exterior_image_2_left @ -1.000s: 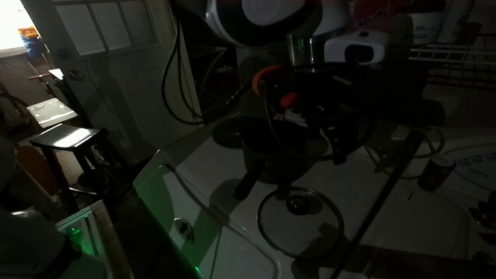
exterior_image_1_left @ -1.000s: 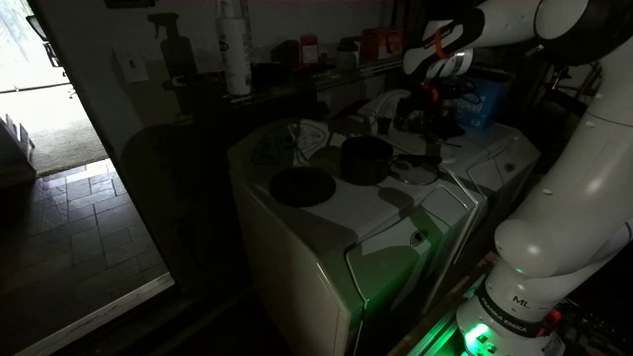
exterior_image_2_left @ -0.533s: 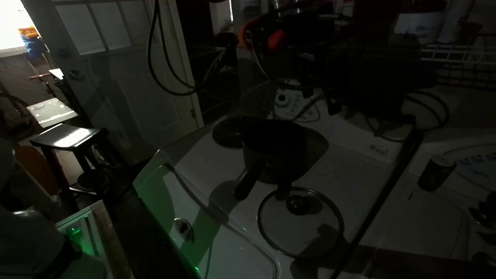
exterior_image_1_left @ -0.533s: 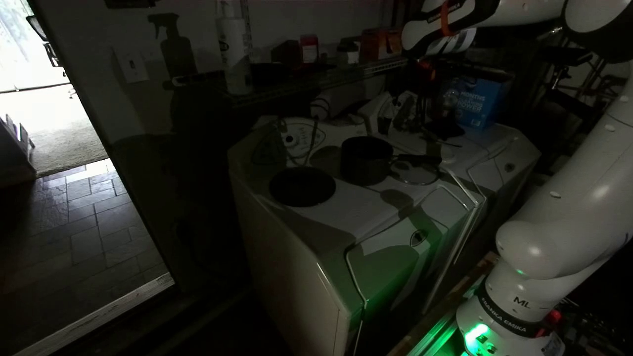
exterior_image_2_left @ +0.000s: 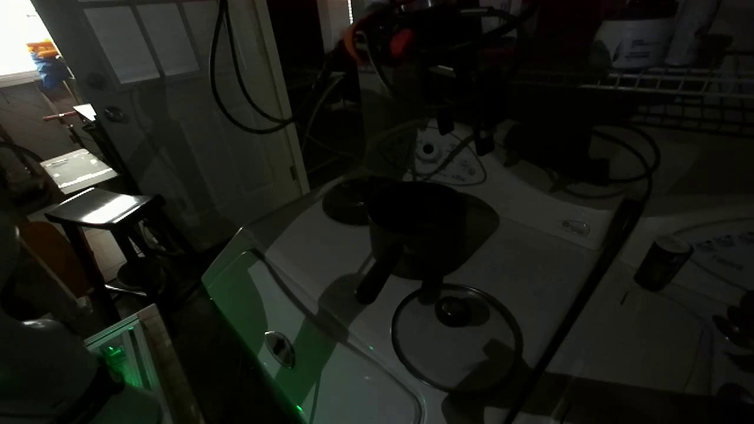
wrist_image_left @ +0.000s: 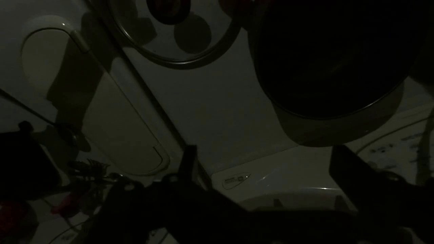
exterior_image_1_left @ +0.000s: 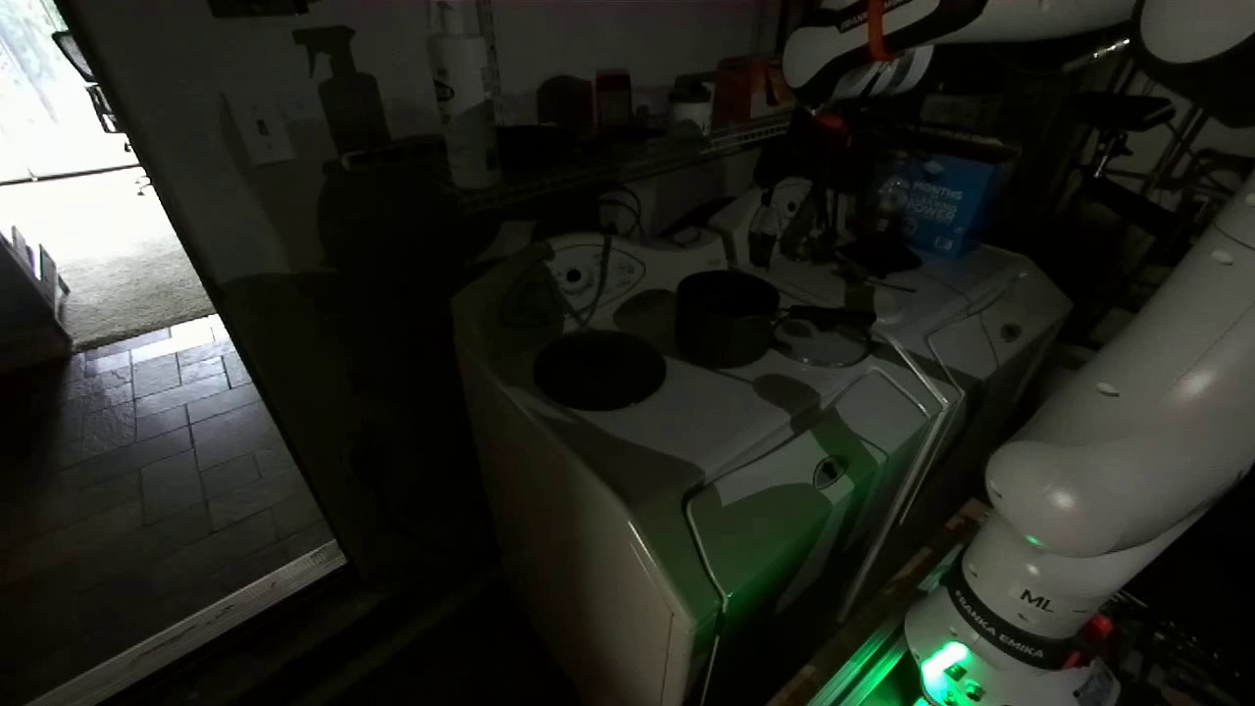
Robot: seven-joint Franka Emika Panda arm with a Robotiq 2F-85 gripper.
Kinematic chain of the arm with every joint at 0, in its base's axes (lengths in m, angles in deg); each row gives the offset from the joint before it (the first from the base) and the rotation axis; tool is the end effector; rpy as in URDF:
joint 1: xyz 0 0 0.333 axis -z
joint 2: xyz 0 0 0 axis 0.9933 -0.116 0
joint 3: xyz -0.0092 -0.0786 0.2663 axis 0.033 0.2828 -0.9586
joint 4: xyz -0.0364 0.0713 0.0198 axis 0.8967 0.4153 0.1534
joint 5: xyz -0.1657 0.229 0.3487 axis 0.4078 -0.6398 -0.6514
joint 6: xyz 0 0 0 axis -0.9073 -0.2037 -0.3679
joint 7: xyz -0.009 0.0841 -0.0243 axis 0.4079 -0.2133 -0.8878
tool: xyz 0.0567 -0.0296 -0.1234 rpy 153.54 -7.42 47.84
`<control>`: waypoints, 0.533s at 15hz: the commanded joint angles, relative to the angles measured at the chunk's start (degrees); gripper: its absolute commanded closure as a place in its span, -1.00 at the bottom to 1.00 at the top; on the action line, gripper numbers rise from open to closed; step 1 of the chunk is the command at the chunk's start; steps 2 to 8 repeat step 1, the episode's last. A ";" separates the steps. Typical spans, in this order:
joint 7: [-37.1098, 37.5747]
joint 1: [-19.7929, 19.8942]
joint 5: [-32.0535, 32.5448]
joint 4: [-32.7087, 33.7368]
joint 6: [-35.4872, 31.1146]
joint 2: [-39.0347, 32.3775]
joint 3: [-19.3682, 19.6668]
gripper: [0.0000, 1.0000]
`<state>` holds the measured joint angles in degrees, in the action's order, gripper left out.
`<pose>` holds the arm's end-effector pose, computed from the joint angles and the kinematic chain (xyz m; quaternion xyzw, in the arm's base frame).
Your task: Remove the glass lid from the black pot.
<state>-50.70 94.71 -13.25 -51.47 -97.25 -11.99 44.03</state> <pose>0.5749 -0.2478 0.4344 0.9696 -0.2018 0.1299 0.0474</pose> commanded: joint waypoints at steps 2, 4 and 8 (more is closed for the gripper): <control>-0.16 0.01 -0.07 0.19 0.22 0.02 -0.02 -1.00; -0.16 0.01 -0.07 0.19 0.22 0.02 -0.02 -1.00; -0.16 0.01 -0.07 0.19 0.22 0.02 -0.02 -1.00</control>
